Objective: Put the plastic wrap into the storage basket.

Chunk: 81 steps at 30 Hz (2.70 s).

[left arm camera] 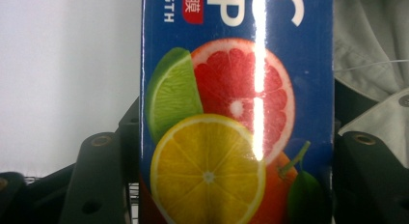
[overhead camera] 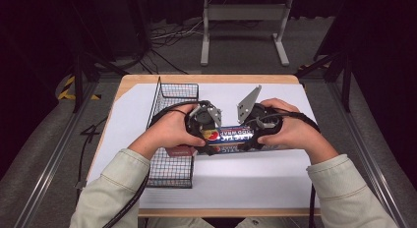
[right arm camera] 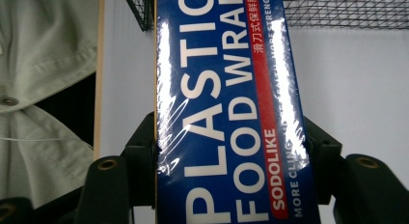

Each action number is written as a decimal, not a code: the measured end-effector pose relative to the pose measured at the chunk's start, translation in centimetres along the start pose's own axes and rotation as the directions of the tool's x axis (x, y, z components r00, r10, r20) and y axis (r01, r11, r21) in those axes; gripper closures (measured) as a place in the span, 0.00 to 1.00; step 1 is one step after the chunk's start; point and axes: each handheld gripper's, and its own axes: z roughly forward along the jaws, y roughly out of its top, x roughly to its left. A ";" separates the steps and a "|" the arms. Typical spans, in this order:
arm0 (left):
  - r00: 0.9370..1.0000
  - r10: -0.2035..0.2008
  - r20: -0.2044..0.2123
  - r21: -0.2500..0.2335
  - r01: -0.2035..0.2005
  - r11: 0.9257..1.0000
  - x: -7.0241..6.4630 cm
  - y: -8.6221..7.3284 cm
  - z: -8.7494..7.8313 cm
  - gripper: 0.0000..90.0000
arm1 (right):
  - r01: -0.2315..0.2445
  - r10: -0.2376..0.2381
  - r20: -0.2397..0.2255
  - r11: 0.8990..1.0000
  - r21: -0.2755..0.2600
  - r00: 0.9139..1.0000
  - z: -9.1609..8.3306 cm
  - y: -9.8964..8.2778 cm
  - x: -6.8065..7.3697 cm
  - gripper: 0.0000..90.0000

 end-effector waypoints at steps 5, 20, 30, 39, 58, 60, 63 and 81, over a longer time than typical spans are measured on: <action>1.000 0.001 -0.014 -0.004 -0.001 1.000 -0.1 0.0 0.0 0.45 | 0.012 -0.012 0.012 1.000 0.004 1.000 0.0 0.0 0.0 0.44; 0.998 -0.030 -0.049 0.013 0.030 0.999 -1.2 0.8 -0.6 0.45 | 0.068 -0.067 0.049 0.997 -0.029 0.997 -0.7 -0.3 0.5 0.31; 0.993 -0.074 -0.087 -0.017 0.073 0.997 -1.1 0.7 -1.3 0.45 | 0.016 0.016 0.145 0.976 -0.217 0.989 -4.0 -0.9 0.8 0.22; 0.980 -0.163 -0.118 0.000 0.164 0.986 -0.7 0.1 -2.2 0.45 | -0.003 0.069 0.208 0.953 -0.302 0.976 -6.5 -2.3 1.1 0.21; 0.911 -0.367 -0.187 -0.062 0.362 0.930 1.1 -2.4 -5.2 0.45 | -0.141 0.279 0.248 0.877 -0.460 0.928 -7.4 -10.6 1.6 0.21; 0.898 -0.396 -0.193 -0.074 0.389 0.918 1.3 -2.6 -5.6 0.45 | -0.164 0.301 0.241 0.872 -0.462 0.923 -6.7 -11.4 1.7 0.21; 0.872 -0.444 -0.205 -0.089 0.435 0.896 1.8 -2.9 -5.9 0.45 | -0.209 0.341 0.231 0.866 -0.453 0.911 -5.5 -12.5 1.5 0.22; 0.711 -0.653 -0.262 -0.172 0.631 0.756 4.2 -3.1 -5.8 0.45 | -0.288 0.386 0.117 0.828 -0.482 0.915 -2.0 -13.1 1.5 0.25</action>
